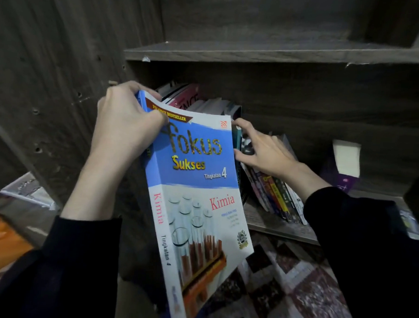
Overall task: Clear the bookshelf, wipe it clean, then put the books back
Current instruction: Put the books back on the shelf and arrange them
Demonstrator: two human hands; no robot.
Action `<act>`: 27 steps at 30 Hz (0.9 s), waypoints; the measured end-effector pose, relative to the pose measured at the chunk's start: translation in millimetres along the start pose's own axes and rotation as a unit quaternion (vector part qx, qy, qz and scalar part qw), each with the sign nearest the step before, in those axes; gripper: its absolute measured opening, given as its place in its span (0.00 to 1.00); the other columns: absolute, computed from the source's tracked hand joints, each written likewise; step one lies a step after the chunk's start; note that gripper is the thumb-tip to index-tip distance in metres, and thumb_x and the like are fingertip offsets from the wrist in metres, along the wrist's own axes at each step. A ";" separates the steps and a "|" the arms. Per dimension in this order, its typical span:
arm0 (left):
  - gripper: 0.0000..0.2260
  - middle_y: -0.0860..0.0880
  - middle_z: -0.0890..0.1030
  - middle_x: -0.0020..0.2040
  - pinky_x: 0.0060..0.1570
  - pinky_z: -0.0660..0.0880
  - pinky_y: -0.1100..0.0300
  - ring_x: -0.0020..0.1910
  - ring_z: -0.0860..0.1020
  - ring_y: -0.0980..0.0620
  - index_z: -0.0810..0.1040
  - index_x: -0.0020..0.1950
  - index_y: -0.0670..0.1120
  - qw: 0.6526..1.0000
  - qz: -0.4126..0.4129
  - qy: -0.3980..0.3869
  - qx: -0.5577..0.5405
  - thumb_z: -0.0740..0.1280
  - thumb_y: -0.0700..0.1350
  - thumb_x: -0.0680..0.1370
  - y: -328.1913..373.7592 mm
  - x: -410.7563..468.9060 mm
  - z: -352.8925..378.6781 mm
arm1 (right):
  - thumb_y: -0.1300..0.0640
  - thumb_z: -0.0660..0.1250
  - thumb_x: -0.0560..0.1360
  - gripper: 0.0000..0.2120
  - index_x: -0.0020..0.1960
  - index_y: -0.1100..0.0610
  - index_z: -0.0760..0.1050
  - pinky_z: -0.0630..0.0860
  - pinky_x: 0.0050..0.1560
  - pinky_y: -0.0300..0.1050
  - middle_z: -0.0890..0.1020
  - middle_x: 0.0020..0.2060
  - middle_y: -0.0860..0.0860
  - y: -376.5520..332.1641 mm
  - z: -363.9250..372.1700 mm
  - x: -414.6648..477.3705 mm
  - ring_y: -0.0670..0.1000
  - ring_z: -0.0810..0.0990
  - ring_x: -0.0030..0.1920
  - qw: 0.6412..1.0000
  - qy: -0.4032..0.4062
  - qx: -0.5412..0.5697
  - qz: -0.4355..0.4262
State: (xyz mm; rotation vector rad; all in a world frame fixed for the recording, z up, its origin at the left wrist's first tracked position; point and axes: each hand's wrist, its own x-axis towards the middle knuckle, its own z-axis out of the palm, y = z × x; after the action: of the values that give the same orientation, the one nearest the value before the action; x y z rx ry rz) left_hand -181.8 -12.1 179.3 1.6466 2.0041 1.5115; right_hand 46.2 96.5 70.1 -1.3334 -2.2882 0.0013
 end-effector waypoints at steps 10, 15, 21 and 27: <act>0.06 0.55 0.79 0.38 0.45 0.76 0.60 0.49 0.80 0.50 0.79 0.39 0.52 0.997 0.056 -0.041 0.013 0.71 0.40 0.67 34.2 9.6 6.0 | 0.42 0.61 0.77 0.30 0.73 0.43 0.51 0.73 0.40 0.52 0.76 0.63 0.55 1.3 0.3 0.3 0.58 0.78 0.37 1.000 -0.003 0.020 -0.004; 0.07 0.52 0.79 0.37 0.35 0.71 0.68 0.44 0.79 0.53 0.82 0.43 0.48 0.993 0.093 -0.064 0.031 0.68 0.38 0.69 47.2 22.7 35.8 | 0.42 0.62 0.77 0.30 0.73 0.43 0.51 0.76 0.46 0.55 0.75 0.64 0.56 3.4 1.8 0.5 0.63 0.80 0.48 1.000 0.002 0.010 -0.011; 0.11 0.55 0.80 0.45 0.42 0.65 0.75 0.48 0.77 0.56 0.79 0.53 0.49 0.984 0.177 0.010 -0.005 0.67 0.40 0.72 34.2 15.4 71.7 | 0.42 0.63 0.76 0.31 0.73 0.44 0.52 0.75 0.47 0.53 0.75 0.66 0.54 3.6 2.6 -1.0 0.60 0.80 0.52 1.000 0.018 0.008 -0.011; 0.10 0.50 0.78 0.33 0.32 0.67 0.61 0.22 0.69 0.54 0.77 0.56 0.43 0.960 0.256 0.097 -0.056 0.68 0.40 0.75 -5.6 -38.5 110.9 | 0.43 0.62 0.76 0.31 0.73 0.41 0.50 0.72 0.47 0.52 0.74 0.66 0.50 7.5 0.5 -2.7 0.59 0.80 0.53 1.000 0.021 0.017 -0.007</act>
State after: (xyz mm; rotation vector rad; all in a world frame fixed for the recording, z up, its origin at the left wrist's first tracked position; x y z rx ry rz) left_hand -99.1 23.5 103.6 2.1545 1.6008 1.9767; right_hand 53.2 98.4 66.8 -1.2884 -2.2533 0.0080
